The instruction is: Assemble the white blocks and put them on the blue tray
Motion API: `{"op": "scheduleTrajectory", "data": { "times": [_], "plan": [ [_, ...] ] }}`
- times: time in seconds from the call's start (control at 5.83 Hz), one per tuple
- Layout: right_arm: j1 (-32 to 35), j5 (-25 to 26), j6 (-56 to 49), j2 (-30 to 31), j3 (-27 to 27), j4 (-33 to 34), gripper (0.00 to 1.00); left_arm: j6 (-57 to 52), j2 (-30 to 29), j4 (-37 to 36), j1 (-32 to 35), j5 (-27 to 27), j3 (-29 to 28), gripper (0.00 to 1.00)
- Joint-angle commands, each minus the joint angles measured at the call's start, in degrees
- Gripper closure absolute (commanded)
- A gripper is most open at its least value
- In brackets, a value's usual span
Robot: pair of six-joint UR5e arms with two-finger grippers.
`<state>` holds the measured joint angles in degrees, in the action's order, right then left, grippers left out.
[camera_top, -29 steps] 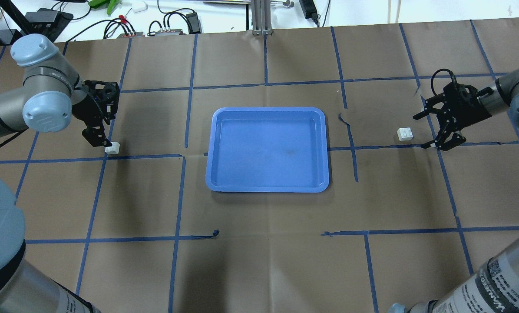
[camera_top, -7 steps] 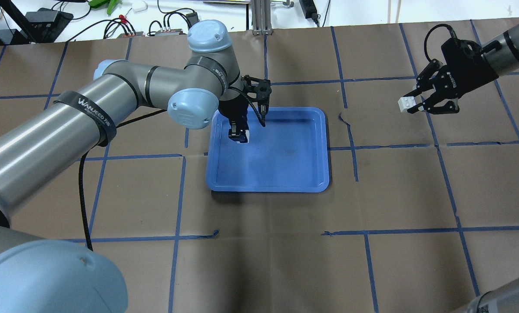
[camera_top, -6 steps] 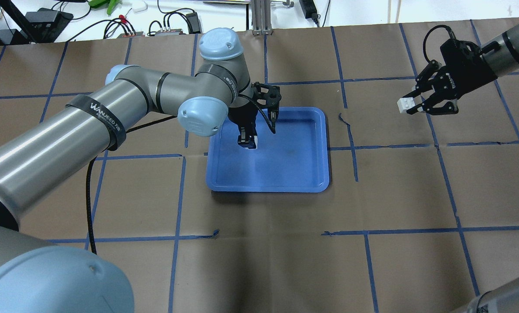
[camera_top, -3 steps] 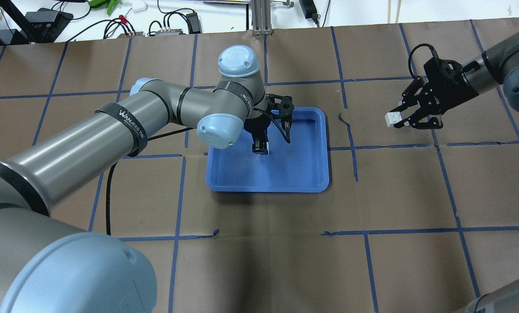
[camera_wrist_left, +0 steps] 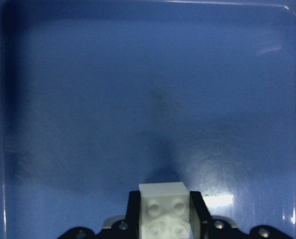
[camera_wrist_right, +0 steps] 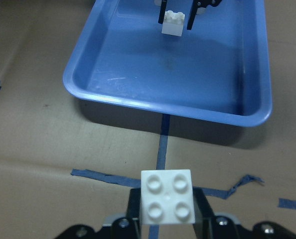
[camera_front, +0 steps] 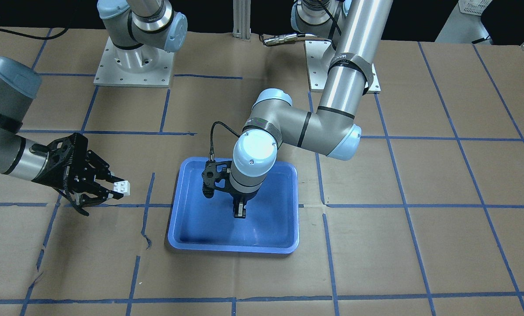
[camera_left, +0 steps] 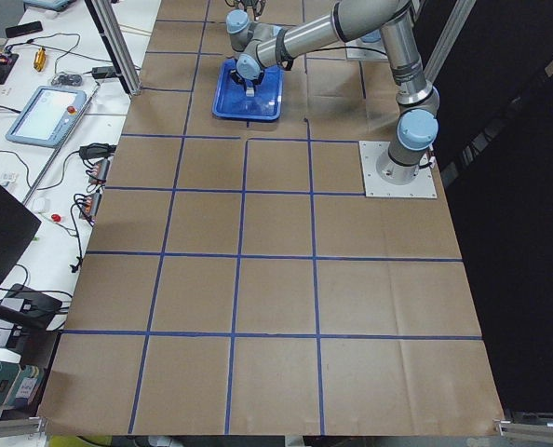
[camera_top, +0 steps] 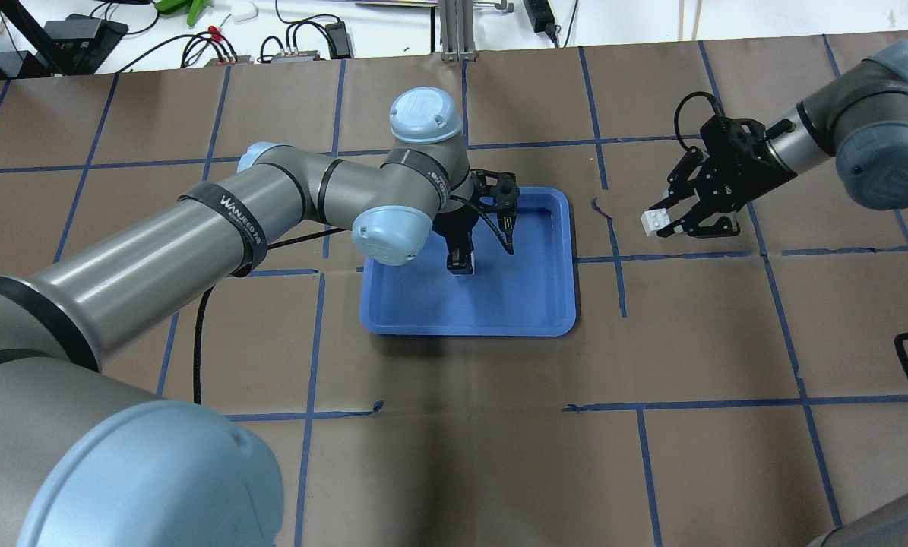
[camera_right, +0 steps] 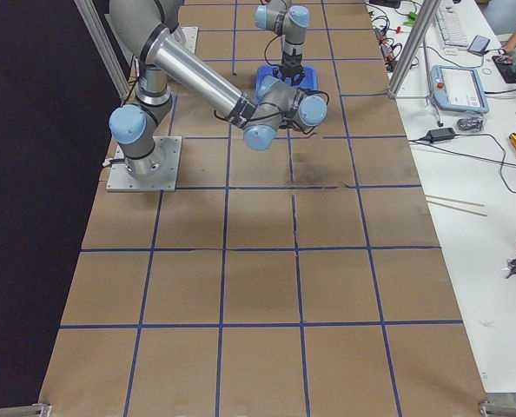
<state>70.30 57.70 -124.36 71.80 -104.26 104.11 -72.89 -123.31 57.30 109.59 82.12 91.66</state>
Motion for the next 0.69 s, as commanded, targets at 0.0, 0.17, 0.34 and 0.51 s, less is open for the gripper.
{"op": "scheduleTrajectory", "data": {
  "times": [0.0, 0.17, 0.34, 0.51],
  "plan": [
    [1.58, -0.05, 0.51, 0.26, -2.26, 1.52, 0.88, 0.46, 2.44, 0.70, -0.08, 0.23, 0.01, 0.12],
    [4.03, -0.05, 5.30, 0.44, -3.57, 5.79, 0.87, 0.90, 5.33, 2.44, -0.60, -0.03, -0.16, 0.12],
    [6.32, -0.05, 8.92, 0.79, -5.41, 10.54, 0.87, 1.86, 9.97, 8.99, -3.39, -0.21, -0.51, 0.12],
    [7.73, -0.13, 11.48, 0.79, -6.21, 13.02, 0.87, 2.91, 15.07, 15.14, -6.29, -0.21, -1.21, 0.12]
  ]
}}
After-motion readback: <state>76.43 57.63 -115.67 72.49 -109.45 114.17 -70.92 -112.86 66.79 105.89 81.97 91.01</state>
